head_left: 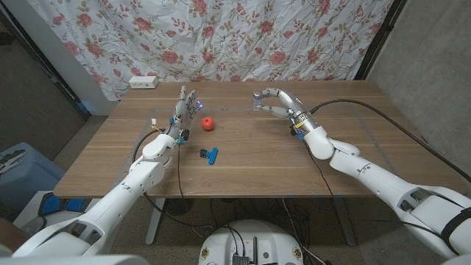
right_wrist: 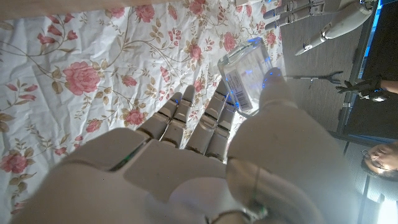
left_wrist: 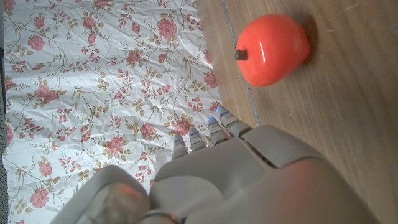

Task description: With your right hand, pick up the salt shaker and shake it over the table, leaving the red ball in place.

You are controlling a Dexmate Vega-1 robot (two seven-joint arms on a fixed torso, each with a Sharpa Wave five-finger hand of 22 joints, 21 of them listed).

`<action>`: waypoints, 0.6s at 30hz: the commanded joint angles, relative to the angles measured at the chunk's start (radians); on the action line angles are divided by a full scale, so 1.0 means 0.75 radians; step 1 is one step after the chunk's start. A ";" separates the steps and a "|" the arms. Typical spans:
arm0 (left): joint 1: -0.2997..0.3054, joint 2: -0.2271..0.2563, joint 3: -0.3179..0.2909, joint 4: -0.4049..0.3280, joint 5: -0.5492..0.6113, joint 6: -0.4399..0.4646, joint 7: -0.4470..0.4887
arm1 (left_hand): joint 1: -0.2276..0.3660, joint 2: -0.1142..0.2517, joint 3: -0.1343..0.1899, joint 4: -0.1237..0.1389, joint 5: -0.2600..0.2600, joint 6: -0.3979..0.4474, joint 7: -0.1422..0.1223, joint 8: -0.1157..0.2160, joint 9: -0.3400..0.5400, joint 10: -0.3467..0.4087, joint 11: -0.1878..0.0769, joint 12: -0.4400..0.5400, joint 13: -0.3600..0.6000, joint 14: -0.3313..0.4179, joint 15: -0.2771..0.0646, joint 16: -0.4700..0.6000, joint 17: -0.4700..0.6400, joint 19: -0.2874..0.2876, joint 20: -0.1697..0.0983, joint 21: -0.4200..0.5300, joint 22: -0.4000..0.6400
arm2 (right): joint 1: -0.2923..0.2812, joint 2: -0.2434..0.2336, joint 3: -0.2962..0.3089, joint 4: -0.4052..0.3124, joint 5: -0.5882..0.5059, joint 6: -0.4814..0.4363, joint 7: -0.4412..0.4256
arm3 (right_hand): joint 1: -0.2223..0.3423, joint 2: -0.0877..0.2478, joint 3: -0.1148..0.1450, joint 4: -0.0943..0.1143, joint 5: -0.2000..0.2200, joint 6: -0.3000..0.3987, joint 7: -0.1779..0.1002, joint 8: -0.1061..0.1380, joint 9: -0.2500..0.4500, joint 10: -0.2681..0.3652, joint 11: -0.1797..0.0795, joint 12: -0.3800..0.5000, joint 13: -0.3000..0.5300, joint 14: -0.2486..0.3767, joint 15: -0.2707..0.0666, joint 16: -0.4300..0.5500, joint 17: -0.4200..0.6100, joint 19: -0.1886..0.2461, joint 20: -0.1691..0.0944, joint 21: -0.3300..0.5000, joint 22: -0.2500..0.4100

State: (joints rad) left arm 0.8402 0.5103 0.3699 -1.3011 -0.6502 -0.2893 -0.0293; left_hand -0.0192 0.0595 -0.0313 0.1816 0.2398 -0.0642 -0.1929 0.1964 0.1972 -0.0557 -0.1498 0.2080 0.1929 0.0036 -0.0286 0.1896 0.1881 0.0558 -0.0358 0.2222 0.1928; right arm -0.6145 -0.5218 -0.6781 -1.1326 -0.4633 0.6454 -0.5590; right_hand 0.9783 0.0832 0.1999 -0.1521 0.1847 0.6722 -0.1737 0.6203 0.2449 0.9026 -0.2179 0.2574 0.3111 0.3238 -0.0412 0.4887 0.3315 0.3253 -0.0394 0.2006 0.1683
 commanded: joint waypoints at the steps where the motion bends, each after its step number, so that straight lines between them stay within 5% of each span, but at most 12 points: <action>1: 0.000 0.000 0.000 0.000 0.000 0.000 0.000 | 0.000 0.135 -0.001 0.006 0.009 0.002 -0.009 0.006 0.008 0.003 -0.007 0.005 0.005 0.001 -0.139 0.006 0.008 0.011 -0.032 0.006 0.006 | -0.003 0.003 -0.033 -0.023 -0.152 -0.074 -0.238 | 0.036 0.010 -0.002 -0.008 0.004 0.078 -0.065 0.041 0.022 0.014 -0.003 0.013 0.008 0.019 -0.189 0.009 0.005 0.012 -0.039 0.006 0.004; 18: 0.001 0.000 0.000 -0.001 0.000 0.001 0.000 | -0.001 0.135 -0.001 0.006 0.009 0.002 -0.008 0.006 0.008 0.003 -0.007 0.005 0.005 0.002 -0.140 0.007 0.008 0.011 -0.031 0.006 0.006 | 0.072 -0.003 -0.151 0.025 -0.338 -0.201 -0.466 | 0.037 -0.004 -0.012 -0.008 0.009 0.093 -0.066 0.058 0.028 0.029 -0.003 0.015 0.019 0.037 -0.188 0.026 0.014 0.018 -0.028 0.002 0.004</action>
State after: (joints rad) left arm 0.8402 0.5105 0.3699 -1.3021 -0.6502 -0.2893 -0.0291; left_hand -0.0192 0.0595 -0.0313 0.1816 0.2398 -0.0642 -0.1929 0.1964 0.1973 -0.0557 -0.1499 0.2081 0.1930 0.0037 -0.0286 0.1896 0.1882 0.0558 -0.0358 0.2222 0.1928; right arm -0.5959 -0.5232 -0.7360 -1.1439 -0.6309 0.5531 -0.7931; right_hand 0.9891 0.0725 0.1944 -0.1574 0.1852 0.6774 -0.1685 0.6448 0.2449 0.9185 -0.2197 0.2626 0.3214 0.3420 -0.0409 0.5031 0.3367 0.3272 -0.0415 0.2005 0.1705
